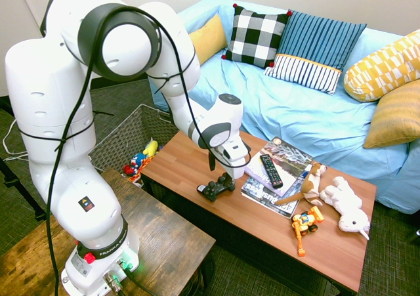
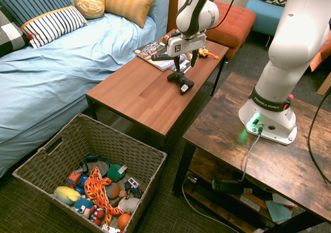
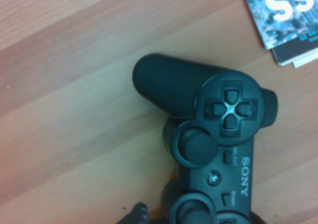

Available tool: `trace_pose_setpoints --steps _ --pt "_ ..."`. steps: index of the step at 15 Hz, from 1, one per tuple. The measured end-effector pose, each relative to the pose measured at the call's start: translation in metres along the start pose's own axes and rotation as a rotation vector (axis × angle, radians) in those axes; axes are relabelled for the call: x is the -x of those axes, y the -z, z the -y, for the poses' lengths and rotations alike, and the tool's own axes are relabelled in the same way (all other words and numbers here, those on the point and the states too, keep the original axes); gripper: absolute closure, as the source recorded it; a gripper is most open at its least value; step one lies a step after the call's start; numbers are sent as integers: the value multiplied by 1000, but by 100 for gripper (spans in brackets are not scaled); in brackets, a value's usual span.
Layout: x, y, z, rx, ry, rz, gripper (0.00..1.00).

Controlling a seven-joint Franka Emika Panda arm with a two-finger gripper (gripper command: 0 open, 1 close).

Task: Put the gamepad in the basket

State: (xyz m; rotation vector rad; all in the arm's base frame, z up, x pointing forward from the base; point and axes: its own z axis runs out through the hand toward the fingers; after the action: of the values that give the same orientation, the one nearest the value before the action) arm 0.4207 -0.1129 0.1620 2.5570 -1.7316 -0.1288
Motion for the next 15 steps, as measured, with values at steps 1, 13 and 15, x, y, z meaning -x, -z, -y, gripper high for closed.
trace_pose_setpoints --steps 1,13,15 --pt "-1 -8 2 9 -4 5 0" --pt "-13 -75 -4 59 -36 41 100" --pt "-16 -74 0 47 -38 43 100"
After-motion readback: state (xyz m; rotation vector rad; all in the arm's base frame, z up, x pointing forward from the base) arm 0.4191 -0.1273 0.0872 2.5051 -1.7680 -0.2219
